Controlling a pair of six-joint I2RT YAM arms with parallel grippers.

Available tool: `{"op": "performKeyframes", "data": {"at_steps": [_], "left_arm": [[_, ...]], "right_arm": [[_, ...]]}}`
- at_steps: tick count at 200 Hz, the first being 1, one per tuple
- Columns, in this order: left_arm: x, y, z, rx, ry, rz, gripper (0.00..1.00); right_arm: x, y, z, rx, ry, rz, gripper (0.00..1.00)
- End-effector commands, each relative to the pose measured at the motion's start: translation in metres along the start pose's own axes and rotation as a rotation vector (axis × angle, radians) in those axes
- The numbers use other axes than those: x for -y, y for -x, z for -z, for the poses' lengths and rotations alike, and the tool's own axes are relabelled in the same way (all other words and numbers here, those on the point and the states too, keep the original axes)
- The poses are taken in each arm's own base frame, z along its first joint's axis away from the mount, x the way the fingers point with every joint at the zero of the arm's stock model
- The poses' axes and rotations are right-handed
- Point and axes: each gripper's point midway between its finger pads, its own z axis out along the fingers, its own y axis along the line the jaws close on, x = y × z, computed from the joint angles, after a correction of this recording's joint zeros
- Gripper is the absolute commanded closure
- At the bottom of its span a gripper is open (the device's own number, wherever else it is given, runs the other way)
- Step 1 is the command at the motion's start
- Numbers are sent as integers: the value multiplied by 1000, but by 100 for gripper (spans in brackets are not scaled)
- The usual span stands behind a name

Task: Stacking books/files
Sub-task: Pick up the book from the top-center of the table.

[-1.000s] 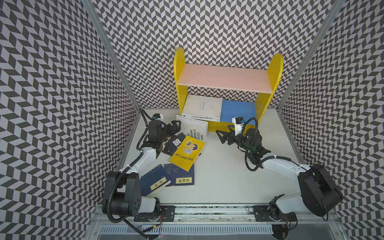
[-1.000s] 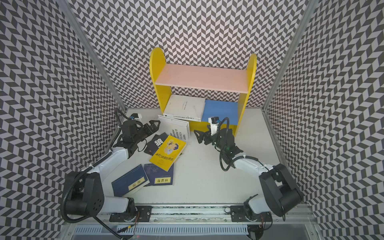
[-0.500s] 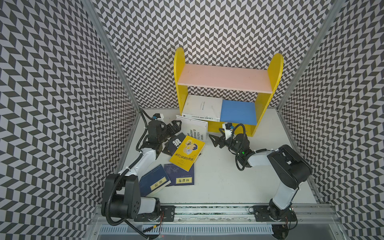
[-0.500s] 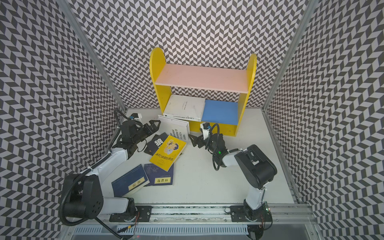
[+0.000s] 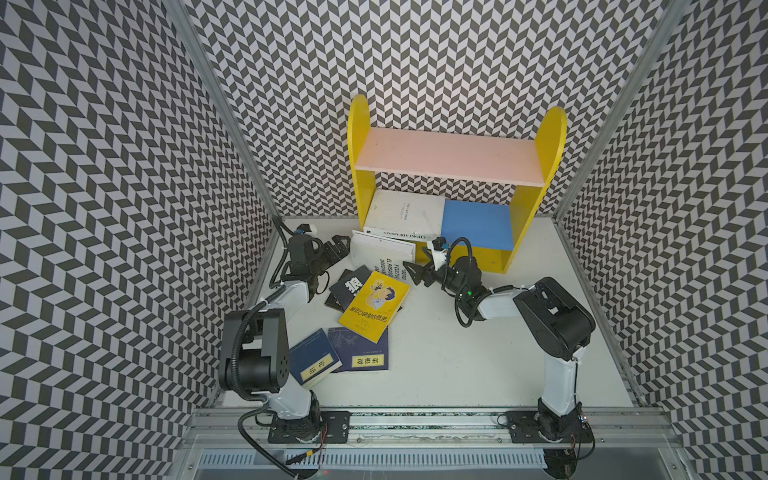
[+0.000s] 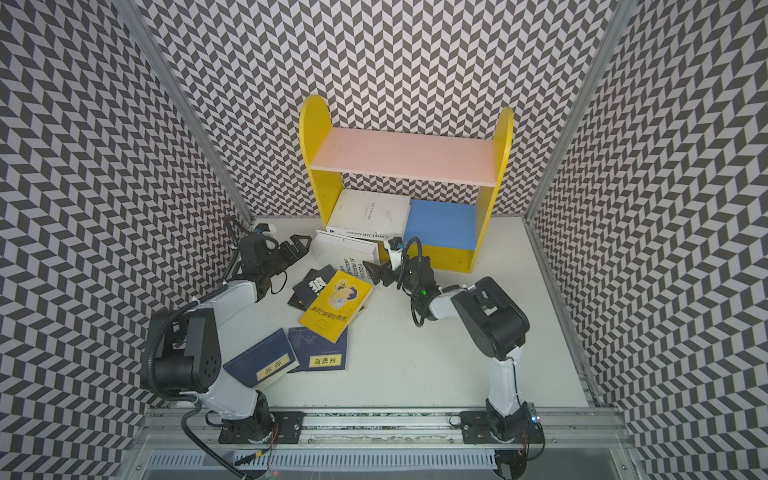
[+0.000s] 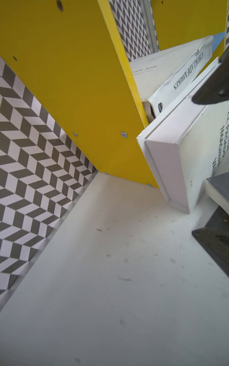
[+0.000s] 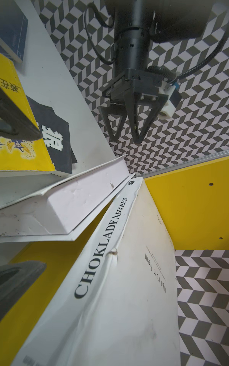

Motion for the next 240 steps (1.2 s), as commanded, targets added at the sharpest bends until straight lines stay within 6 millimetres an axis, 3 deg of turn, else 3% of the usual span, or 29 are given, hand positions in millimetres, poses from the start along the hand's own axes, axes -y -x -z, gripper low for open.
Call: {"op": "performKeyframes", "data": {"at_steps": [1, 40, 71, 130, 171, 240], "left_arm": [[22, 20, -10, 26, -103, -86, 3], [23, 17, -23, 13, -168, -98, 3], [23, 14, -33, -15, -213, -88, 3], [31, 3, -36, -46, -316, -43, 3], [30, -4, -36, -62, -337, -14, 4], [32, -6, -34, -66, -352, -1, 4]], "right_arm": [[2, 3, -12, 7, -14, 33, 11], [13, -6, -24, -20, -71, 44, 12], [10, -11, -34, -47, -45, 50, 14], [-30, -10, -38, -115, 42, 116, 34], [-33, -7, -44, -132, 9, 110, 49], [-29, 8, -53, -111, -34, 90, 58]]}}
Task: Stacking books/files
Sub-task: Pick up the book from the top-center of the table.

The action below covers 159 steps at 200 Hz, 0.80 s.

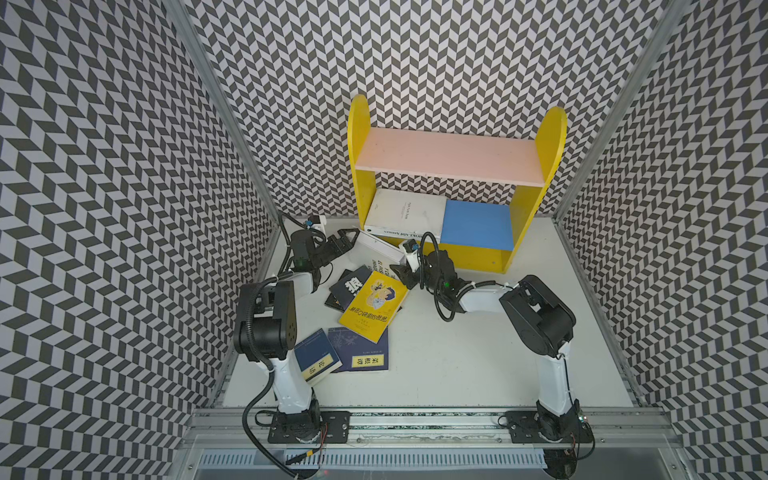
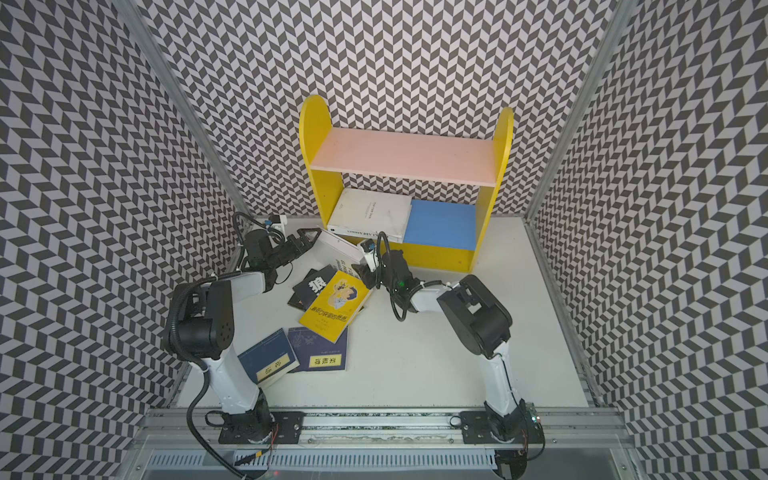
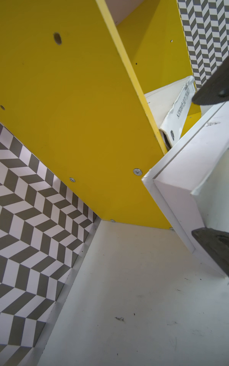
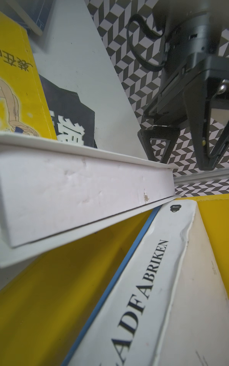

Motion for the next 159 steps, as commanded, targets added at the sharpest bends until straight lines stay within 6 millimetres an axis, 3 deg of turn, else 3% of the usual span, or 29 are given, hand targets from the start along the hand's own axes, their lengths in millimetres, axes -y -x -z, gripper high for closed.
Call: {"op": "performKeyframes", "data": {"at_steps": [1, 58, 115, 159], "left_arm": [[8, -5, 0, -13, -47, -1, 4], [37, 9, 18, 29, -93, -14, 4], [69, 19, 54, 98, -48, 20, 4], [97, 23, 90, 161, -11, -14, 3]], "right_arm": [[2, 46, 1, 97, -28, -3, 58], [-3, 87, 10, 153, -16, -22, 63], [-19, 162, 50, 277, 40, -84, 66], [-30, 198, 77, 331, 74, -86, 67]]}}
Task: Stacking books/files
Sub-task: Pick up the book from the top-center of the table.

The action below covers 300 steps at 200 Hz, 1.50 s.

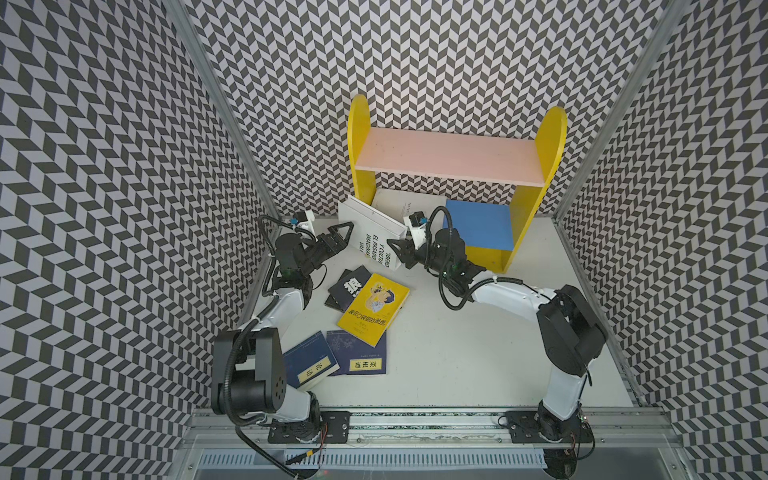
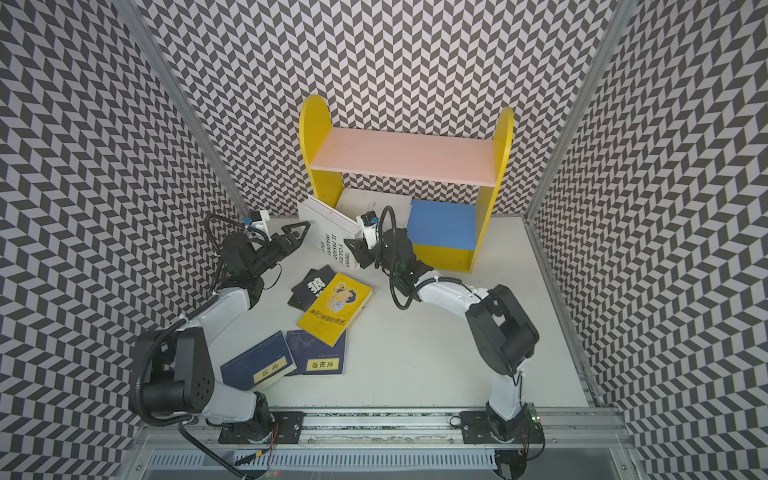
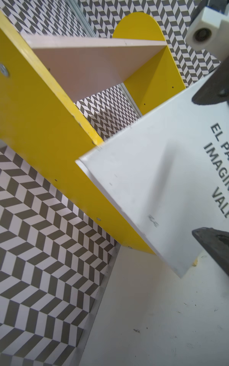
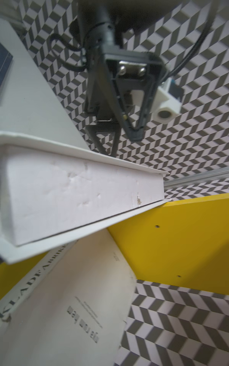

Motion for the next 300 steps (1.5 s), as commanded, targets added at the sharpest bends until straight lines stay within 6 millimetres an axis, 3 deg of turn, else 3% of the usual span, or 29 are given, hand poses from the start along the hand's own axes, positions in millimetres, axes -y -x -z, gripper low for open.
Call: {"op": "performKeyframes", "data": {"at_steps": [1, 21, 43, 75, 134, 176, 223, 246, 285, 300], "left_arm": [[5, -3, 16, 18, 53, 8, 3], [18, -5, 29, 18, 45, -11, 1], [36, -18, 36, -25, -29, -30, 1], [85, -31, 43, -53, -224, -116, 0], [133, -32, 54, -37, -432, -154, 0], [155, -14, 41, -38, -513, -167, 0], [181, -1, 44, 10, -616, -191, 1], [194, 5, 52, 42, -690, -187, 10], [201, 7, 56, 68, -754, -157, 37], [201, 8, 53, 75, -742, -149, 37]], "right_arm": [[-17, 62, 18, 142, 40, 1, 67], [-23, 79, 27, 146, 53, -4, 67], [-44, 100, 38, 120, 143, -32, 67], [-63, 117, 60, 88, 281, -148, 66], [-43, 136, 101, 47, 547, -422, 66], [-37, 141, 110, 14, 618, -476, 67], [-39, 145, 115, -8, 708, -557, 68], [-36, 143, 112, -9, 696, -572, 68], [-32, 142, 110, -4, 672, -597, 66], [-29, 140, 108, -1, 657, -614, 66]]}}
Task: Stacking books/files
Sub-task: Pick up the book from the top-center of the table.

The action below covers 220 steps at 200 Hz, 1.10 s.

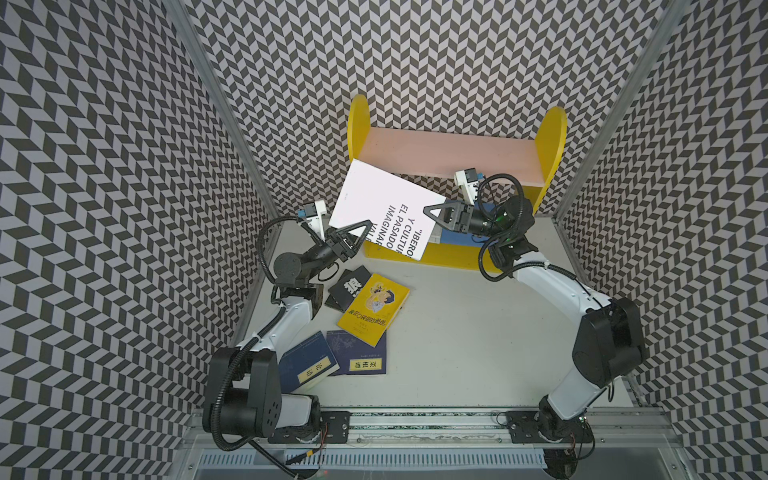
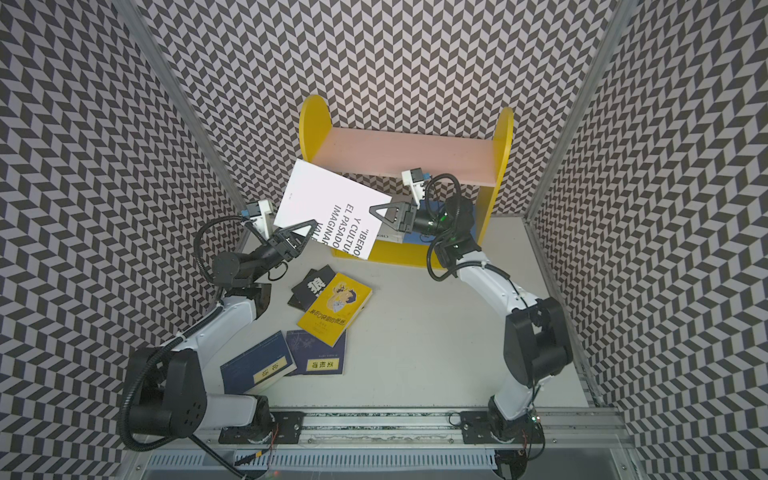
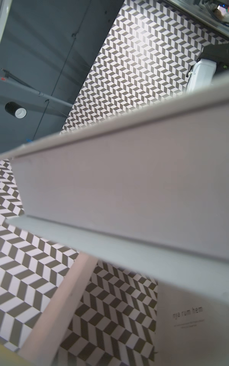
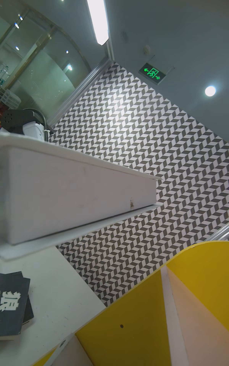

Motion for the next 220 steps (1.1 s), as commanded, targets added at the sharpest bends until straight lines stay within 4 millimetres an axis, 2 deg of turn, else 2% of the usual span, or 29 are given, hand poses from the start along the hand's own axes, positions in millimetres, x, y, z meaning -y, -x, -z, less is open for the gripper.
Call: {"op": "performKeyframes", "data": {"at_steps": [1, 13, 29, 56, 80, 122, 149, 185, 220], "left_arm": [[22, 15, -5, 43, -71, -36, 36], [20, 15, -8, 43, -51, -38, 34], [18, 16, -12, 38, -15, -59, 35], [17, 20, -24, 24, 79, -137, 45], [15, 21, -29, 17, 144, -190, 59], [15, 24, -29, 20, 194, -240, 71], [13, 31, -30, 15, 308, -343, 71], [12, 34, -25, -20, 518, -536, 72], [2, 20, -15, -114, 725, -655, 73]], "right_arm": [[-12, 4, 0, 14, 34, 22, 66], [-7, 4, 0, 29, 21, 7, 66], [-1, 4, 1, 45, 7, -11, 66], [7, 3, 3, 72, -11, -40, 65], [13, 1, 4, 82, -16, -63, 63], [24, -3, 5, 97, -32, -95, 51], [37, -2, 10, 116, -71, -103, 34], [59, 2, 30, 153, -128, -118, 29], [56, 13, 47, 190, -197, -51, 21]]}}
